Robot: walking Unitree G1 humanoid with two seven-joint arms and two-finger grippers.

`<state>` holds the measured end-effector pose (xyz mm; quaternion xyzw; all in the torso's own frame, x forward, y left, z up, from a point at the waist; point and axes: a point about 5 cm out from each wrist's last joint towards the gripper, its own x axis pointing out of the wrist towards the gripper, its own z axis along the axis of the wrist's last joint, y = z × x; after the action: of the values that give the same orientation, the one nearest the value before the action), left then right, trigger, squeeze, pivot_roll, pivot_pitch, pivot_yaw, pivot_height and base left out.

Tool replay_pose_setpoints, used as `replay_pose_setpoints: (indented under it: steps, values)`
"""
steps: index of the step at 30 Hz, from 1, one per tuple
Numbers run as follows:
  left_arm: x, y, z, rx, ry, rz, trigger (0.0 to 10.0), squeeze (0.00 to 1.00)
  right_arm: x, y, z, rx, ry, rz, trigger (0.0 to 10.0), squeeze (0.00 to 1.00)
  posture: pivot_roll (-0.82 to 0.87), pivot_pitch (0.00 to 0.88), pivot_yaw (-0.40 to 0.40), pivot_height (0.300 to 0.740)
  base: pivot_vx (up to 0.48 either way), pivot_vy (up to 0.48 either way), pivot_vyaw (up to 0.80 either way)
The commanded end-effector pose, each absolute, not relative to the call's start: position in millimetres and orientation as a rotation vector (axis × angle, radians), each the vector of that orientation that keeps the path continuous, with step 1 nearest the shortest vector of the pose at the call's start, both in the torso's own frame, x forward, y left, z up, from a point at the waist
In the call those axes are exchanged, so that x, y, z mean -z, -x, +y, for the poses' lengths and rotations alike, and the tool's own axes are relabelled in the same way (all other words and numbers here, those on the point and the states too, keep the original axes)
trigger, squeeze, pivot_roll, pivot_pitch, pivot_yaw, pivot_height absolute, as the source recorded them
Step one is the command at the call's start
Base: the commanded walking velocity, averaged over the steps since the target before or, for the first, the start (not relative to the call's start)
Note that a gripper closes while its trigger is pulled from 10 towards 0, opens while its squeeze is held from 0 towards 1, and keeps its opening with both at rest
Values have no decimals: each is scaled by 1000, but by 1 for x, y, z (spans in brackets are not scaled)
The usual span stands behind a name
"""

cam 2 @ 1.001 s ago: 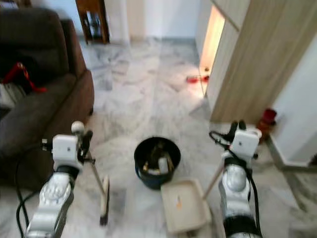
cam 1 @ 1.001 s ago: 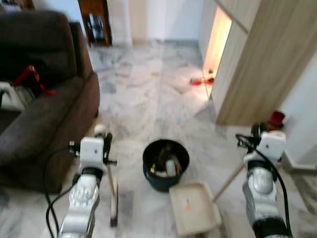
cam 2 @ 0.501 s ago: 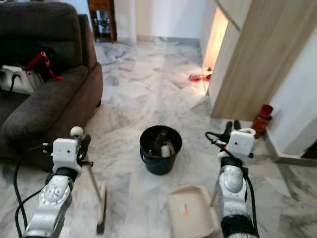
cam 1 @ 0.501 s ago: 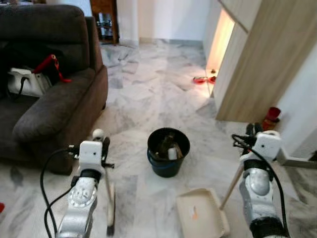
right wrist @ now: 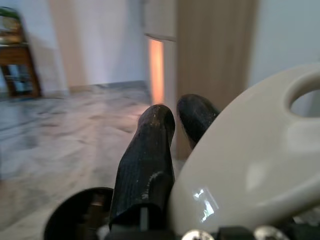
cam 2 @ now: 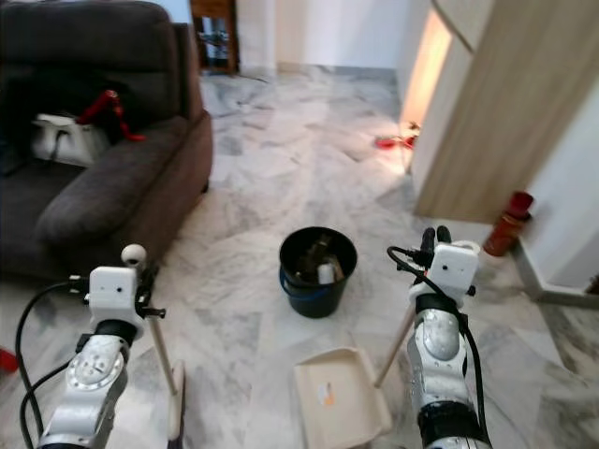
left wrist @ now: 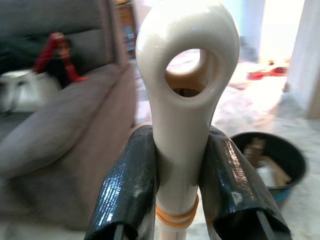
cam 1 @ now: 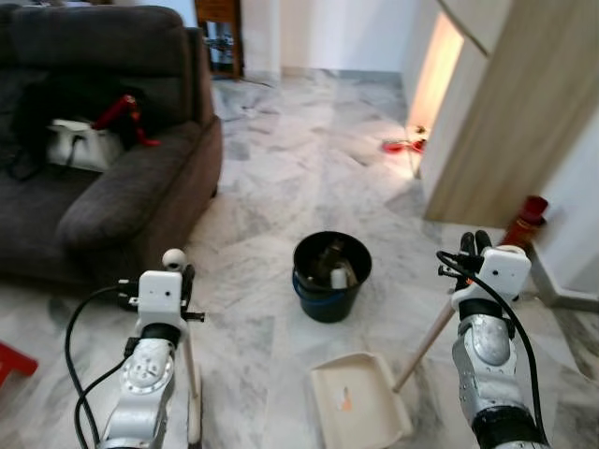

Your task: Sweep floor

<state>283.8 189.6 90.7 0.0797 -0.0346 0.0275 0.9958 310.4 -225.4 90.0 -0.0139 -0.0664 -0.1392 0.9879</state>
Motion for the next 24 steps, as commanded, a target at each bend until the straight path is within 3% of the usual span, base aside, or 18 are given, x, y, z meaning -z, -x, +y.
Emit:
replay_pose_setpoints:
  steps: [1, 17, 24]
  values:
    - [-104, -290, 185, -34, -159, -142, 10000, 0, -93, -311, -229, 288, 33, -144, 10000, 0, 62, 0, -34, 740, 0, 0, -800]
    - [-106, -297, 181, 10, -195, -144, 10000, 0, -86, -308, -232, 320, 27, -115, 10000, 0, 54, 0, -20, 740, 0, 0, -800]
    - [-108, -298, 182, -2, -194, -152, 10000, 0, -84, -308, -232, 333, 33, -103, 10000, 0, 58, 0, -21, 740, 0, -371, -800]
